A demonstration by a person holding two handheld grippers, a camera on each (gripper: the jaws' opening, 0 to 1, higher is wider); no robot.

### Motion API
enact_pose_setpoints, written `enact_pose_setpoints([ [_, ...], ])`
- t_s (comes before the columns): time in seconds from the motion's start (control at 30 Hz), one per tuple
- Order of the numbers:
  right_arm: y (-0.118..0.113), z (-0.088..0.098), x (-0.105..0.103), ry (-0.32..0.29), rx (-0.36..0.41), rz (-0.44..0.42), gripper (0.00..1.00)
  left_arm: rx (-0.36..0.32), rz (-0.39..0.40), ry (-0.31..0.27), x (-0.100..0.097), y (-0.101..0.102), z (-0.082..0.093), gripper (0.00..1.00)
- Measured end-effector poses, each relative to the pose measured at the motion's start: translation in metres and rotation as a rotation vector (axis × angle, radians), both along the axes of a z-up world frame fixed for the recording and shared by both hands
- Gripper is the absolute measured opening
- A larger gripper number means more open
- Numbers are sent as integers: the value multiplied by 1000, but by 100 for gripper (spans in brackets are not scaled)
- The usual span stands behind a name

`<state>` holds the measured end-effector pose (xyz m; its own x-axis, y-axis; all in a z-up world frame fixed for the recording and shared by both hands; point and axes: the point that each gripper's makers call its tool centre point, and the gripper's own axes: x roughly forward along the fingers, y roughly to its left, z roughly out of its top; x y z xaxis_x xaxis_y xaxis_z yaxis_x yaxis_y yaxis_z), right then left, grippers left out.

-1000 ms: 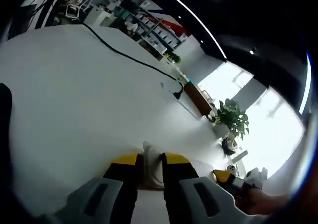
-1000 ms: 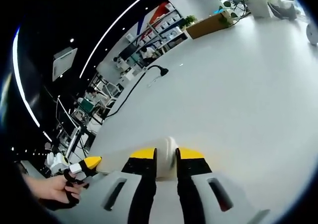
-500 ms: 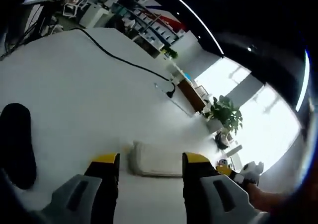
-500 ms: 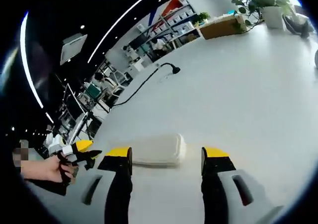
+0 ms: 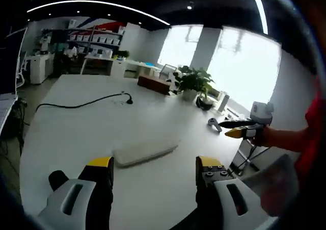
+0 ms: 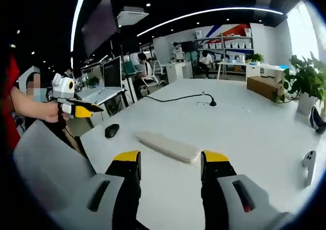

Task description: Arrange the utensils inside the cutlery case until each visible utensil rests in its matching compartment.

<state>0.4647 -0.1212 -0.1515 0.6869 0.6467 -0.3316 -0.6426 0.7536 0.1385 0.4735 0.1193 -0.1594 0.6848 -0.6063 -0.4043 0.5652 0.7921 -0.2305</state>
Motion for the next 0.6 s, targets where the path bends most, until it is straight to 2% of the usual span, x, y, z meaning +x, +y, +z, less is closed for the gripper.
enact_pose_setpoints([
  [0.03,0,7,-4,16,65,-15,47,31,11,-19,-7,5,4,66],
  [0.07,2,15,-14,37,88,10,50,50,18,-21,-11,8,4,65],
  [0.1,0,21,-18,7,62,10,53,60,29,-18,-20,10,9,67],
  [0.13,-1,35,-22,-72,40,11,54,56,30,-30,-26,11,14,69],
  [0.23,-1,52,-38,-109,22,29,58,38,50,-109,-52,14,50,75],
  [0.3,-2,62,-48,-155,23,42,61,90,66,-157,-63,23,61,75],
  [0.37,-2,62,-58,-172,-1,69,65,154,89,-184,-79,36,69,75],
  [0.47,-6,57,-69,-179,7,79,71,118,143,-203,-92,50,78,78],
  [0.5,-7,54,-74,-134,52,64,72,102,155,-207,-95,53,79,82],
  [0.53,-9,53,-77,-112,61,48,72,97,171,-192,-98,57,77,85],
  [0.6,-10,62,-85,-120,93,32,77,72,202,-169,-104,65,73,91],
])
